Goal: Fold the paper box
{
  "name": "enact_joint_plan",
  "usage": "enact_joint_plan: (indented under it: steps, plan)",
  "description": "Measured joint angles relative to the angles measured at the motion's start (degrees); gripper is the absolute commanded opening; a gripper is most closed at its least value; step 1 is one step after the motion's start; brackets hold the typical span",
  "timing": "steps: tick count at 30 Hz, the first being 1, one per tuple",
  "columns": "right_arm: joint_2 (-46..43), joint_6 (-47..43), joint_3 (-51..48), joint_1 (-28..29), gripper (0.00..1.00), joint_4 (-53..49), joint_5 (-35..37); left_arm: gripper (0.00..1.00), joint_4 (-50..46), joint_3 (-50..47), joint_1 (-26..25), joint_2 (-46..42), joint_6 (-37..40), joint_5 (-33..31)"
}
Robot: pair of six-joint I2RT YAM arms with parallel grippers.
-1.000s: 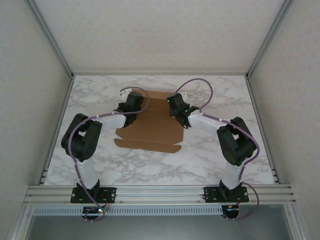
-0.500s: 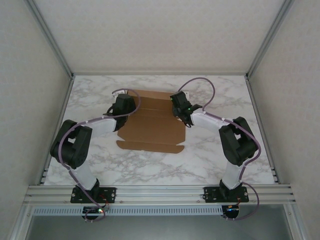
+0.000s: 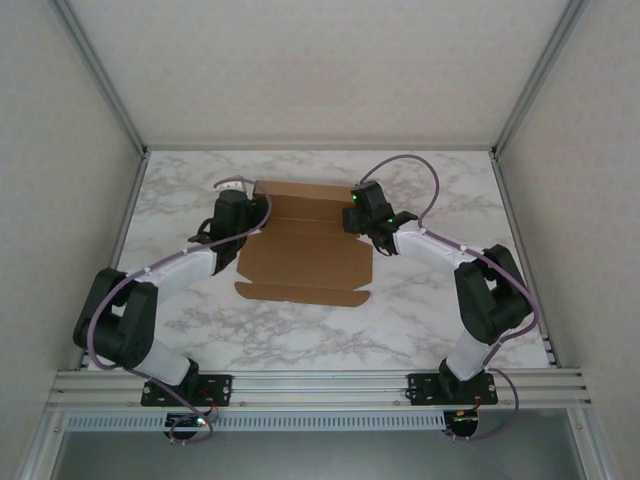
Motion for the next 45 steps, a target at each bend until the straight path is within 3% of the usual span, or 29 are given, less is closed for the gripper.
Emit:
enact_joint_plan:
  steps: [6, 8, 11, 15, 25, 32, 45]
  plan:
    - [-3.87, -1.99, -3.82, -1.75, 0.68, 1.88, -5.84, 0.33, -1.27, -1.77, 0.00, -7.54, -0.68, 1.88]
    - [-5.97, -2.56, -5.75, -2.58, 0.68, 3.08, -8.79, 0.35, -1.20, -1.81, 0.00, -10.27, -0.63, 2.43]
    - [-9.31, -3.21, -8.11, -3.89, 0.68, 4.39, -14.29, 0.48, -1.11, -1.31, 0.13, -12.83, -1.03, 2.58]
    - [-12.96, -3.02, -9.49, -5.66, 0.69, 6.36, -20.46, 0.54, -2.05, 4.02, 1.95, -9.60, -1.44, 3.89]
    - [-11.78, 5.46, -1.20, -12.13, 0.69, 2.19, -23.39, 0.55, -2.01, 9.03, 6.40, 1.73, -2.08, 11.13]
    - [-5.62, 7.26, 4.50, -12.15, 0.64, -1.14, -25.64, 0.54, -0.87, 9.03, 7.82, 3.04, -3.41, 13.75]
    - [-2.01, 7.41, 5.27, -12.15, 0.54, -3.76, -25.64, 0.53, 3.15, 5.14, 8.15, 5.70, -6.43, 16.92]
